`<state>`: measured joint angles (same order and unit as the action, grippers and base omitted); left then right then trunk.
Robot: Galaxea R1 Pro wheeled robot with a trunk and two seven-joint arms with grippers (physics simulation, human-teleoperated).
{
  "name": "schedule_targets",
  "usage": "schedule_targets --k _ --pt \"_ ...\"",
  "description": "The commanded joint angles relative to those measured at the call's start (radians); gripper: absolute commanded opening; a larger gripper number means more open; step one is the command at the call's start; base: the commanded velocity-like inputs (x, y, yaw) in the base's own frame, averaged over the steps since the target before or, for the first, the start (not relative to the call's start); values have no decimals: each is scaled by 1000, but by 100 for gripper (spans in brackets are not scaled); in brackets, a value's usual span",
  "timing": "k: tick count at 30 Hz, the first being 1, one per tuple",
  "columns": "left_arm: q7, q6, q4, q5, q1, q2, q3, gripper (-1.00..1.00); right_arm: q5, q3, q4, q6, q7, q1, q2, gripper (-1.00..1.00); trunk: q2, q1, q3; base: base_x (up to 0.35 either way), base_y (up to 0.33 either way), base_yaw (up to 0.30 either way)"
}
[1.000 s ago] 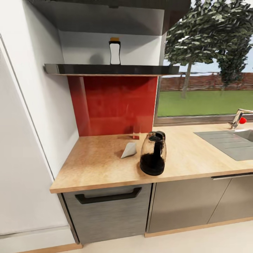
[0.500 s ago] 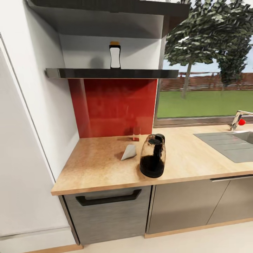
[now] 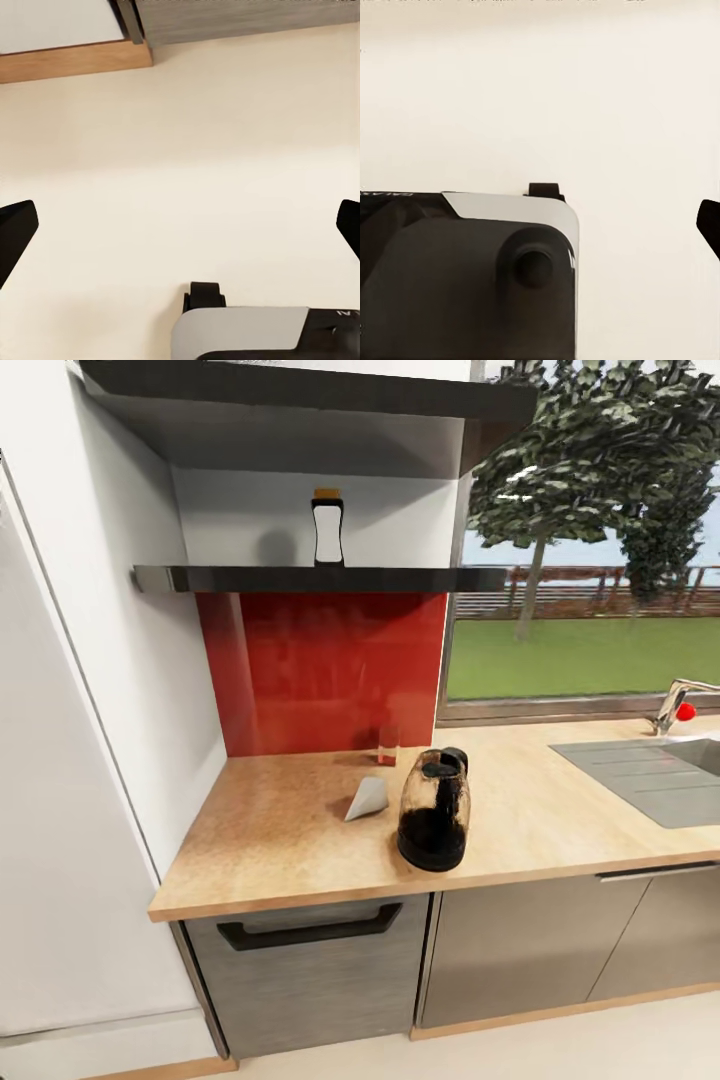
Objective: Set up a coffee station on the kitchen countertop: keep the coffee maker on the countertop, move the bottle of coffee from the kitchen shelf to the counter next to the coffee maker, place a paper coffee filter on top of the coffee maker, put the saucer next to the coffee maker with the coffee cup on the saucer, and place the electric kettle next to the coffee maker.
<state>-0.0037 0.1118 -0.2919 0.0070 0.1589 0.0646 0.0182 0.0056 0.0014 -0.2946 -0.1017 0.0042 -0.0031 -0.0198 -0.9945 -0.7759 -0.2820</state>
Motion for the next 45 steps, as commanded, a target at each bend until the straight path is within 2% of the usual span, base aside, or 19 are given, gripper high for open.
schedule_targets --k 1,45 --pt "0 3 1 1 1 0 2 100 1 0 0 -3 0 -1 0 100 7 4 2 0 0 0" --pt "-1 3 1 0 1 0 2 100 -3 -1 0 -3 -3 0 3 100 315 173 134 0 0 22"
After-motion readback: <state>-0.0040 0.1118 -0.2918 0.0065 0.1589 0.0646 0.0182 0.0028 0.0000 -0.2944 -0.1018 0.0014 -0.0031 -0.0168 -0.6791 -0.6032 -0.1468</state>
